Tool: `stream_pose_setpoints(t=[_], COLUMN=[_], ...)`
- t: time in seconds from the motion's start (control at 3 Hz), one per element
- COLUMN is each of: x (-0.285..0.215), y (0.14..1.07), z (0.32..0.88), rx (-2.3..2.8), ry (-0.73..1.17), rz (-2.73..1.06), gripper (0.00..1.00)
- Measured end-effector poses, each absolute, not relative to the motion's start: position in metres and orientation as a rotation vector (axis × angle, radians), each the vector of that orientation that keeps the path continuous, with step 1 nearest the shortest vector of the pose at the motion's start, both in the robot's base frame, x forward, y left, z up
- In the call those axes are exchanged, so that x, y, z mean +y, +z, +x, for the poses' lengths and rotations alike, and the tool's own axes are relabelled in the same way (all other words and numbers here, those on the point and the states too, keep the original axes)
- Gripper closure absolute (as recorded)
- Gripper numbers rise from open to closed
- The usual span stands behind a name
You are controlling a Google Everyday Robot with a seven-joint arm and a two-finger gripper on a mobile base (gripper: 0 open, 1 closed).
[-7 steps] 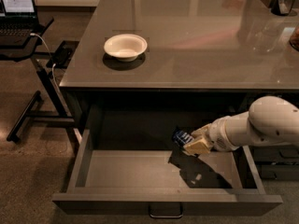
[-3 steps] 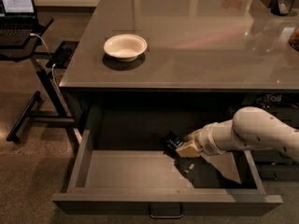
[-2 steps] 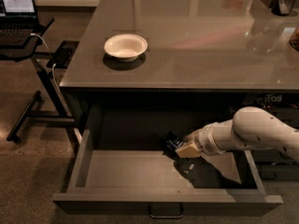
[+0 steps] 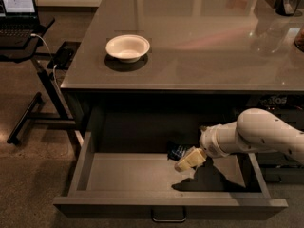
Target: Place rxbar blueberry into top drawer
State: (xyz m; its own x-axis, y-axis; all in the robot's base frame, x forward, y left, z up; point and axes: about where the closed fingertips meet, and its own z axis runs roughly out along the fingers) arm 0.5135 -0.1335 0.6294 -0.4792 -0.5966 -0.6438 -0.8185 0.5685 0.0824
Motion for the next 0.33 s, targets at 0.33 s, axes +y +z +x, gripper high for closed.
stream_pose_setpoints(t=[0.33], x=[-0.1335], y=[0.6294], z=[0.5135], rx=[2.239], ry=[0.517], rz=[-1.128], gripper=[0.0])
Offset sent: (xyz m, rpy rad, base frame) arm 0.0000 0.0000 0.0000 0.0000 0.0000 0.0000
